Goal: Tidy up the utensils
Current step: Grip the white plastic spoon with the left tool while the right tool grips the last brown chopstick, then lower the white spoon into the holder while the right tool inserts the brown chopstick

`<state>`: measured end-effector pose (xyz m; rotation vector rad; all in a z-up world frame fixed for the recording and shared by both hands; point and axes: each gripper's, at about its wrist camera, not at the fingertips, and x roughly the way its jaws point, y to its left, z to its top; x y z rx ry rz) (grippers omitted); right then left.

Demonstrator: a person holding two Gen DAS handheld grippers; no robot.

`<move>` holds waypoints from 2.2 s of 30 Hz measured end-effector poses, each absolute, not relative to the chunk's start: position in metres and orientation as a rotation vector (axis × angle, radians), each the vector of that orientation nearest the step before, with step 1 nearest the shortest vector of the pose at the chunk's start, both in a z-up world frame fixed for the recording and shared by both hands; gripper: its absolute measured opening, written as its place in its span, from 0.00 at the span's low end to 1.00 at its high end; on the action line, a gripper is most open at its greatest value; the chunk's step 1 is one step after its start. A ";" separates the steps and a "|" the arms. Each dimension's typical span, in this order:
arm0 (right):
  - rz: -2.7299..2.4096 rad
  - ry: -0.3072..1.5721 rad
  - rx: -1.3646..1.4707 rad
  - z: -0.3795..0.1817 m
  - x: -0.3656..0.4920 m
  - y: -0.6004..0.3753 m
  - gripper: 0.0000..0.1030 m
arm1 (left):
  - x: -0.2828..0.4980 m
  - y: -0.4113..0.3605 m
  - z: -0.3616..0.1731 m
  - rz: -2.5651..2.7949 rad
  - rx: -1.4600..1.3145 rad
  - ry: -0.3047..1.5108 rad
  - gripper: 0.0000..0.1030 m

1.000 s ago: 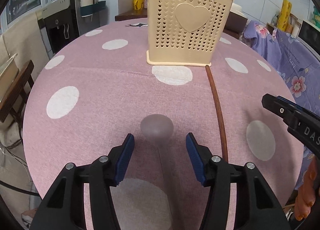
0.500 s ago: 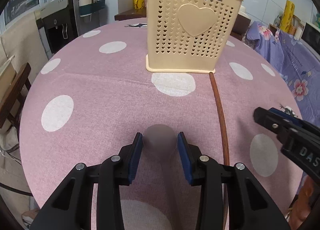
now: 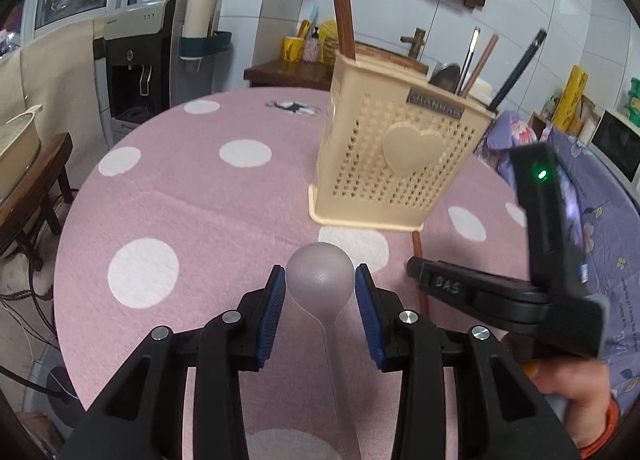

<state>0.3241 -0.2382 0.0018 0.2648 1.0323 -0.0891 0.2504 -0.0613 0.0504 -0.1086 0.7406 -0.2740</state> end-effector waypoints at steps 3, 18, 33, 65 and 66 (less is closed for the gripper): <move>-0.108 1.033 0.251 0.002 0.327 -0.235 0.18 | 0.251 -0.057 0.061 -0.274 -0.126 0.703 0.35; -0.069 0.981 0.326 0.019 0.313 -0.247 0.08 | 0.251 -0.048 0.084 -0.267 -0.155 0.622 0.35; 0.092 0.641 0.329 0.147 0.228 -0.268 0.07 | 0.245 -0.046 0.097 -0.251 -0.144 0.572 0.35; 0.033 0.260 0.169 0.324 0.254 -0.260 0.07 | 0.296 -0.088 0.246 -0.253 -0.144 0.219 0.35; 0.019 0.247 0.161 0.327 0.260 -0.261 0.07 | 0.300 -0.092 0.248 -0.258 -0.141 0.210 0.35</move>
